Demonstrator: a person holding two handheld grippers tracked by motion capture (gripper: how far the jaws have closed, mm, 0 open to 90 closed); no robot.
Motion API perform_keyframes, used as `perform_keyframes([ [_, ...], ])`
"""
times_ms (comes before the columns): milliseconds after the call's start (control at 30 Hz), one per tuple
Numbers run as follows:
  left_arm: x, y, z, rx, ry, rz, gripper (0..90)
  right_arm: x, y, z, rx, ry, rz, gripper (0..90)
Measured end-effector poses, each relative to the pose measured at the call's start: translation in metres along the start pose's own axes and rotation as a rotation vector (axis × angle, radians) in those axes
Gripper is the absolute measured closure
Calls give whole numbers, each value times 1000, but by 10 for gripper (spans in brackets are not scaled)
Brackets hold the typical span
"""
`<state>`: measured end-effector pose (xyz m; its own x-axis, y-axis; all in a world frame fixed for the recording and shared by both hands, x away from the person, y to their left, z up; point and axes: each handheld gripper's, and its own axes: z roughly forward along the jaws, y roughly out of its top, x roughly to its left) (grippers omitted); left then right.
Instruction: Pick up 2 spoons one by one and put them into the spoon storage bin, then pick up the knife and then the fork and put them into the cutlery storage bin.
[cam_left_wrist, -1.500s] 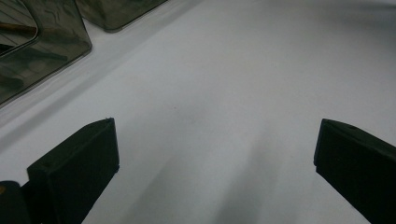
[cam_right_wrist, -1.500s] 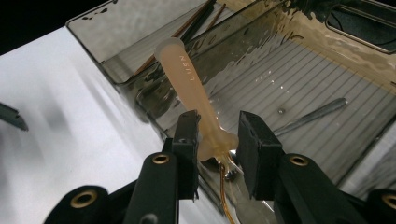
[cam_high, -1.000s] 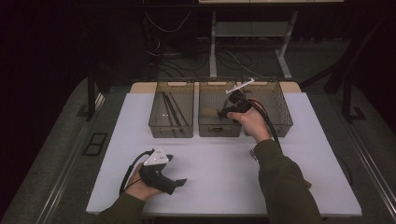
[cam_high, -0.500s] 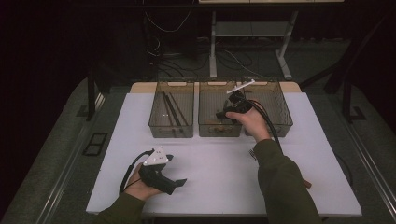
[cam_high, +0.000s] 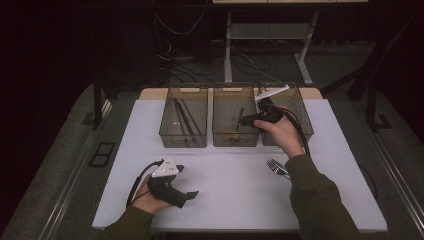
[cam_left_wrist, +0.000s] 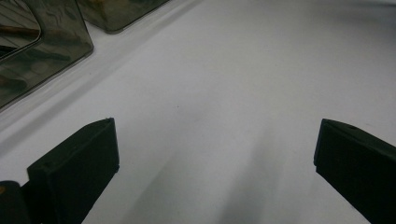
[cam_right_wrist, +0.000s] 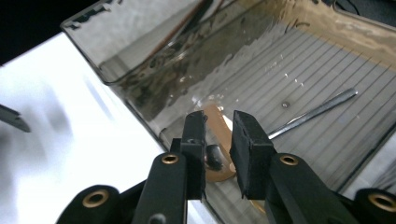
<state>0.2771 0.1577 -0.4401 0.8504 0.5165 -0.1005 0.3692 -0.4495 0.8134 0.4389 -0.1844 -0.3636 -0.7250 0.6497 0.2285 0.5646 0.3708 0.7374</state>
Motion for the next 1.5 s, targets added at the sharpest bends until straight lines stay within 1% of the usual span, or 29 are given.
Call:
perform_keyframes([
  [33,0,0,0,0,1,0,0,1,-1,-3,-11,9,2,745],
  [133,0,0,0,1,0,1,0,3,-4,-11,-25,9,-2,769],
  [267,0,0,0,0,0,1,0,6,-11,-19,-24,-4,-38,751],
  [333,0,0,0,0,0,2,0,7,-14,-24,-25,0,-46,750],
  [400,0,0,0,-1,0,1,0,8,-19,-28,-33,5,-51,729],
  [567,0,0,-1,2,-3,5,0,9,-31,-38,-33,17,-33,639],
  [600,0,0,-1,2,-5,4,0,8,-35,-41,-34,28,-29,622],
  [800,0,0,-2,-2,-6,5,0,8,-52,-53,-46,37,-19,597],
  [967,2,-1,-4,-4,-8,-4,0,9,-67,-62,-62,48,-26,569],
  [1067,3,-2,-6,5,-19,6,0,10,-74,-67,-66,49,-39,548],
  [1167,4,-3,-6,13,-27,8,0,12,-82,-71,-60,54,-53,540],
  [1333,3,-3,-7,6,-29,8,0,15,-96,-77,-41,57,-55,530],
  [1367,3,-3,-7,4,-31,2,0,15,-99,-77,-36,55,-60,527],
  [1400,4,-3,-7,5,-33,1,0,15,-101,-78,-32,49,-66,520],
  [1433,3,-3,-6,7,-31,1,0,16,-104,-79,-32,45,-62,515],
  [1500,3,-4,-6,17,-32,5,0,15,-108,-81,-28,47,-70,504],
])
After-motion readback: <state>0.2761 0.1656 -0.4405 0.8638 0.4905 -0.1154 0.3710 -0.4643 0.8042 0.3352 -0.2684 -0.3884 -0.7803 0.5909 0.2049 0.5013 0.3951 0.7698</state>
